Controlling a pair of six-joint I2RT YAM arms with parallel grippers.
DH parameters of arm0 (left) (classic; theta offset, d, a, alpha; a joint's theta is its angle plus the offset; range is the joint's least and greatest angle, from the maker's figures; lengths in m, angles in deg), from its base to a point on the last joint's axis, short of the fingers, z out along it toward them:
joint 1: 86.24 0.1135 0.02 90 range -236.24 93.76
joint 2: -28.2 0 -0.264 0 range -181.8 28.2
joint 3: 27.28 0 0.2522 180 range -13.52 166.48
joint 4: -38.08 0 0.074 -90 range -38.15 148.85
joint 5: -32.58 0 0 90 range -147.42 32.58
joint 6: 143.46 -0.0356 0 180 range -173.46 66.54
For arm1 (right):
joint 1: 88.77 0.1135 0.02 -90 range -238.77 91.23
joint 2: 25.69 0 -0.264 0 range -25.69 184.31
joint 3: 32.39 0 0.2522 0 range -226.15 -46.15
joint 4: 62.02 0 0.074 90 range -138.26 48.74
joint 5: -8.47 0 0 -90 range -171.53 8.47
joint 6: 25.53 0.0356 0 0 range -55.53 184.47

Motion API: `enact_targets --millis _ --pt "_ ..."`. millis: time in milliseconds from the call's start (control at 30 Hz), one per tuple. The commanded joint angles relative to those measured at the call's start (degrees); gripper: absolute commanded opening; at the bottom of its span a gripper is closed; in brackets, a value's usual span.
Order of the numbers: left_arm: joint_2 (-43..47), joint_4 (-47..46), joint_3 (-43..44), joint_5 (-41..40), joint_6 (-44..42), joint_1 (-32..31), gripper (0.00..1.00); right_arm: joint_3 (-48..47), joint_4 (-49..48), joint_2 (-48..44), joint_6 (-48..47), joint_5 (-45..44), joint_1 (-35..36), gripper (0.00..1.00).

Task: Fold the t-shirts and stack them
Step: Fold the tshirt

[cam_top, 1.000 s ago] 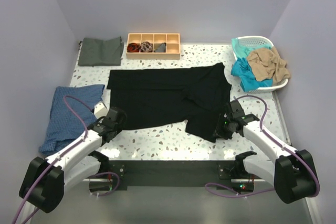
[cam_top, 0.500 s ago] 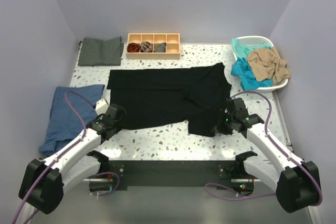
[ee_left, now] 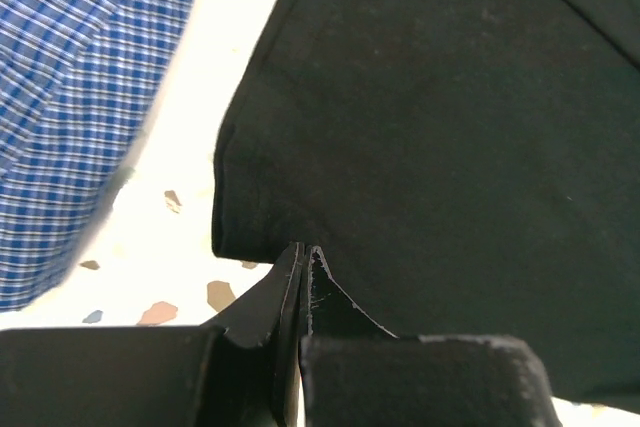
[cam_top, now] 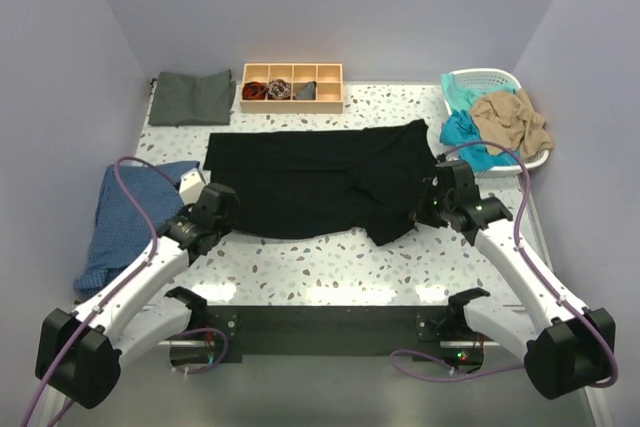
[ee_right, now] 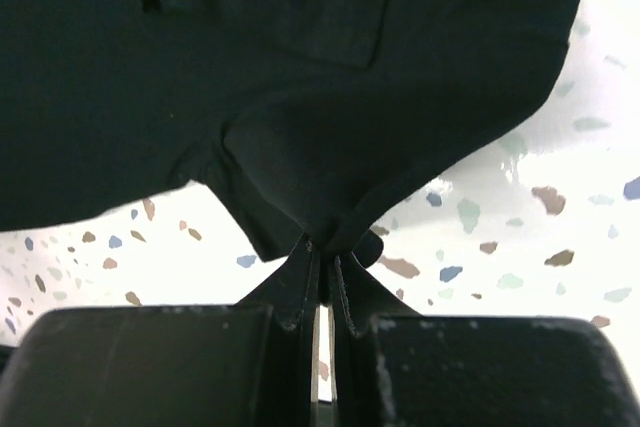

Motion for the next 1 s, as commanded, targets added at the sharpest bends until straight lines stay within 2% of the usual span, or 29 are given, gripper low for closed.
enact_targets --millis 0,133,500,967 --pt "-1.23 0.92 3.95 -5.23 -2.38 0.19 0.00 -5.80 -1.88 2.19 -3.06 -4.85 0.08 0.00" --pt "-2.99 -0.05 5.10 -6.55 -4.05 1.33 0.00 -8.97 -2.15 5.27 -5.34 -8.02 -0.10 0.00" --pt "-8.53 -9.89 7.03 -4.10 -11.34 7.48 0.00 -14.86 -6.62 13.53 -7.46 -7.50 -2.03 0.00" --pt "-25.22 -20.35 14.32 -0.32 -17.67 12.49 0.00 -24.35 -11.03 31.28 -8.95 -3.46 -4.49 0.00"
